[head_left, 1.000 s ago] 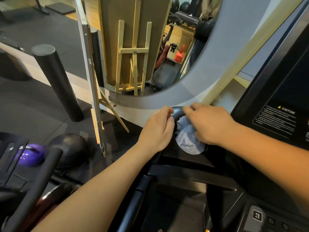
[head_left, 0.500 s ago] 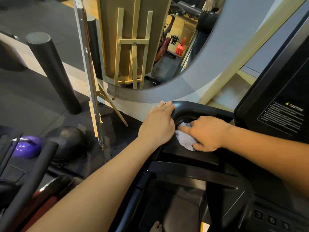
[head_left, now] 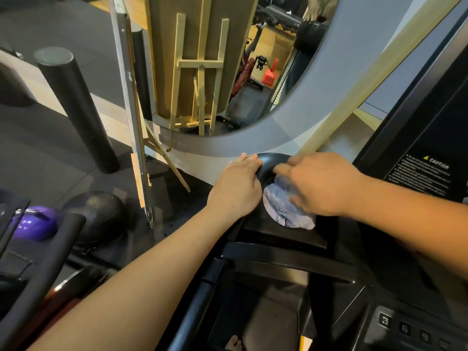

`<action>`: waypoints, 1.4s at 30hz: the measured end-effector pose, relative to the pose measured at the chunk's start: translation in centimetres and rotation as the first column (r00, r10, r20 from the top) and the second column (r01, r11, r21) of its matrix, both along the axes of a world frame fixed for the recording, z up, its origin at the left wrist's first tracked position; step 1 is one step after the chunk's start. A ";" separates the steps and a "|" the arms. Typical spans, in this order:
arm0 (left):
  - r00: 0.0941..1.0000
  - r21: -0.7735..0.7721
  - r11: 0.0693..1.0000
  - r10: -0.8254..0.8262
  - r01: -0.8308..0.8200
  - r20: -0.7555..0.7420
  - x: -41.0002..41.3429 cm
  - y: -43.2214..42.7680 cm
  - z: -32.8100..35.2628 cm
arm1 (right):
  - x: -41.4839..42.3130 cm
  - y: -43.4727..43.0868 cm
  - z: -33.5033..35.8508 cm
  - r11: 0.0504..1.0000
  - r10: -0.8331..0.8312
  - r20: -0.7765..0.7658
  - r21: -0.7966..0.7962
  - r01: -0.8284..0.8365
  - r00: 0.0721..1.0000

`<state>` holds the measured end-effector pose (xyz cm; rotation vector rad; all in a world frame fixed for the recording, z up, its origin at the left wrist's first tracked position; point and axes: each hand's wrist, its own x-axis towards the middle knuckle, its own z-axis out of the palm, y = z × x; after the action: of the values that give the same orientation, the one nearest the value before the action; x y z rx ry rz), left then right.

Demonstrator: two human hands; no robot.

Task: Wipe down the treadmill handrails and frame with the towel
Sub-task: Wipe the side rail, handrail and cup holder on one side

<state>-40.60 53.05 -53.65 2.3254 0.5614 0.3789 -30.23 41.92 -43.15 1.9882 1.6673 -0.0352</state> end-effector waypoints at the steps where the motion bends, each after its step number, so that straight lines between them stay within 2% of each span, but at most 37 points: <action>1: 1.000 -0.001 1.000 0.003 -0.003 0.002 0.0 0.0 0.1 | 0.2 -0.4 0.0 0.988 0.139 -0.037 -0.065 -0.141 0.990; 3: 1.000 0.000 1.000 0.006 -0.006 0.001 0.0 -0.1 0.1 | 1.0 -1.1 -1.2 0.922 0.269 -0.104 -0.259 -0.287 0.958; 4: 1.000 0.004 1.000 0.009 -0.009 0.000 0.0 -0.2 0.1 | 1.5 -1.4 -2.2 0.890 0.324 -0.085 -0.311 -0.334 0.942; 8: 1.000 0.024 1.000 0.014 -0.015 0.002 -0.2 -0.1 0.1 | 3.2 -0.9 -3.7 0.840 0.435 -0.025 -0.349 -0.416 0.900; 12: 1.000 0.028 1.000 0.004 -0.004 -0.006 0.0 -0.2 -0.1 | 3.9 -1.2 -3.6 0.817 0.410 -0.039 -0.429 -0.386 0.911; 16: 1.000 0.043 0.999 0.008 -0.008 -0.016 0.1 -0.1 -0.1 | 3.9 -0.5 -3.3 0.813 0.411 -0.038 -0.437 -0.385 0.911; 18: 1.000 0.038 0.999 0.009 -0.008 -0.017 0.1 -0.2 -0.1 | 3.6 0.2 -3.4 0.841 0.360 -0.038 -0.420 -0.342 0.932; 21: 1.000 0.037 0.999 0.011 -0.011 -0.013 0.1 -0.1 -0.2 | 2.9 1.1 -3.8 0.913 0.148 -0.113 -0.365 -0.179 0.983; 23: 1.000 0.030 1.000 0.010 -0.010 -0.009 0.1 -0.1 -0.1 | 2.6 0.8 -4.3 0.946 0.010 -0.182 -0.317 -0.068 0.983; 25: 1.000 0.020 1.000 0.006 -0.006 -0.008 0.2 -0.1 0.0 | 2.8 -0.2 -4.6 0.977 -0.143 -0.282 -0.195 0.089 0.949; 27: 1.000 0.013 1.000 0.006 -0.006 -0.005 0.2 -0.2 0.1 | 2.8 -1.0 -5.0 0.944 -0.322 -0.410 -0.076 0.320 0.853; 28: 1.000 0.009 1.000 0.010 -0.010 -0.004 0.2 -0.2 0.1 | 2.5 -1.0 -5.3 0.885 -0.430 -0.483 -0.055 0.463 0.763; 30: 1.000 0.009 1.000 0.018 -0.018 0.000 0.1 -0.1 0.1 | 2.1 -0.7 -6.3 0.653 -0.632 -0.613 -0.092 0.752 0.474; 32: 1.000 0.011 1.000 0.025 -0.025 0.004 0.1 -0.2 0.2 | 1.8 -0.5 -6.8 0.395 -0.686 -0.711 -0.185 0.900 0.155; 33: 1.000 0.007 1.000 0.027 -0.027 0.005 0.1 -0.1 0.2 | 1.7 -0.3 -6.5 0.332 -0.680 -0.731 -0.232 0.914 0.062; 34: 1.000 0.001 1.000 0.027 -0.027 0.004 0.1 -0.1 0.2 | 1.6 -0.2 -5.9 0.328 -0.685 -0.728 -0.270 0.905 0.031; 35: 1.000 -0.003 1.000 0.026 -0.026 0.001 0.0 -0.1 0.1 | 1.6 -0.1 -5.0 0.377 -0.702 -0.710 -0.294 0.878 0.064; 36: 1.000 -0.006 1.000 0.025 -0.025 0.000 0.0 -0.1 0.0 | 1.4 0.1 -4.0 0.480 -0.723 -0.666 -0.293 0.827 0.184; 38: 1.000 -0.010 1.000 0.019 -0.019 0.004 0.0 0.0 -0.2 | 1.2 0.7 -2.0 0.753 -0.646 -0.457 -0.251 0.608 0.611; 39: 1.000 -0.008 1.000 0.018 -0.018 0.007 0.0 0.1 -0.2 | 1.1 0.9 -1.6 0.848 -0.528 -0.344 -0.256 0.463 0.776; 40: 1.000 -0.006 1.000 0.020 -0.020 0.009 0.0 0.1 -0.3 | 1.0 0.8 -1.7 0.898 -0.415 -0.268 -0.270 0.346 0.869; 42: 1.000 -0.009 1.000 0.024 -0.023 0.011 0.1 0.1 -0.3 | 1.3 0.1 -3.1 0.948 -0.262 -0.229 -0.240 0.206 0.937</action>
<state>-40.53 53.14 -53.93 2.3085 0.5845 0.3987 -28.92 42.04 -46.29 2.0719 1.4914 -0.5616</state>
